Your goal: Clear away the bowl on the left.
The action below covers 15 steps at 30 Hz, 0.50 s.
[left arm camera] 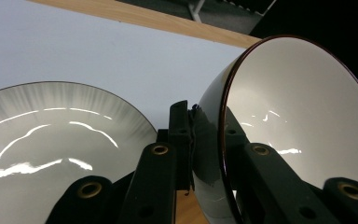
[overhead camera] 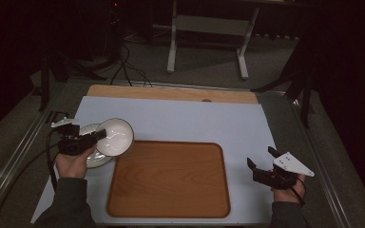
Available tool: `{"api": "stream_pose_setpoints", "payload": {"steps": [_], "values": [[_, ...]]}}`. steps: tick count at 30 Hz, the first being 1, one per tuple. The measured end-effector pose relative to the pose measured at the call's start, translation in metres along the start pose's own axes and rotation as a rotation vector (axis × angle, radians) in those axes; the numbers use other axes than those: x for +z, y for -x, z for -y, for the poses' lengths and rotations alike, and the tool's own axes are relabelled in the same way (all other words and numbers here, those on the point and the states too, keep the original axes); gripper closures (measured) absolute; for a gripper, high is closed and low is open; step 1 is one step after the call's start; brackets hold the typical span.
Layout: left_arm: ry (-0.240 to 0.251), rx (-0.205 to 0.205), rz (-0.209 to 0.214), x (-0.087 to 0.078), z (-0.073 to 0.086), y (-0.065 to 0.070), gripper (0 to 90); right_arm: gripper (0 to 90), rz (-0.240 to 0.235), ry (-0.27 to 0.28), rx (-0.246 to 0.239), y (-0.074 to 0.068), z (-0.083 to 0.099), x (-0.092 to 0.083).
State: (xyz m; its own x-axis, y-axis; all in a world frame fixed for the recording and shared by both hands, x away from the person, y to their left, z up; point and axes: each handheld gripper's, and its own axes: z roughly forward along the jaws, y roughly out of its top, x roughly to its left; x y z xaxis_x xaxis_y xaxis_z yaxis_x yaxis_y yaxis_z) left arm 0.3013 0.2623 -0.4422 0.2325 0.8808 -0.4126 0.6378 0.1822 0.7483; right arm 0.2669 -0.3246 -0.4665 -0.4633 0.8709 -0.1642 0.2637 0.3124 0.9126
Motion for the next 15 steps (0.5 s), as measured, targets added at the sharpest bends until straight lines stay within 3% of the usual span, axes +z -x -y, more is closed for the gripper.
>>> {"api": "stream_pose_setpoints", "payload": {"steps": [15], "values": [[-0.022,0.041,0.037,0.006,0.0,0.017,81.8,14.0,0.0,0.001,-0.001,0.0,0.0,0.0]]}}
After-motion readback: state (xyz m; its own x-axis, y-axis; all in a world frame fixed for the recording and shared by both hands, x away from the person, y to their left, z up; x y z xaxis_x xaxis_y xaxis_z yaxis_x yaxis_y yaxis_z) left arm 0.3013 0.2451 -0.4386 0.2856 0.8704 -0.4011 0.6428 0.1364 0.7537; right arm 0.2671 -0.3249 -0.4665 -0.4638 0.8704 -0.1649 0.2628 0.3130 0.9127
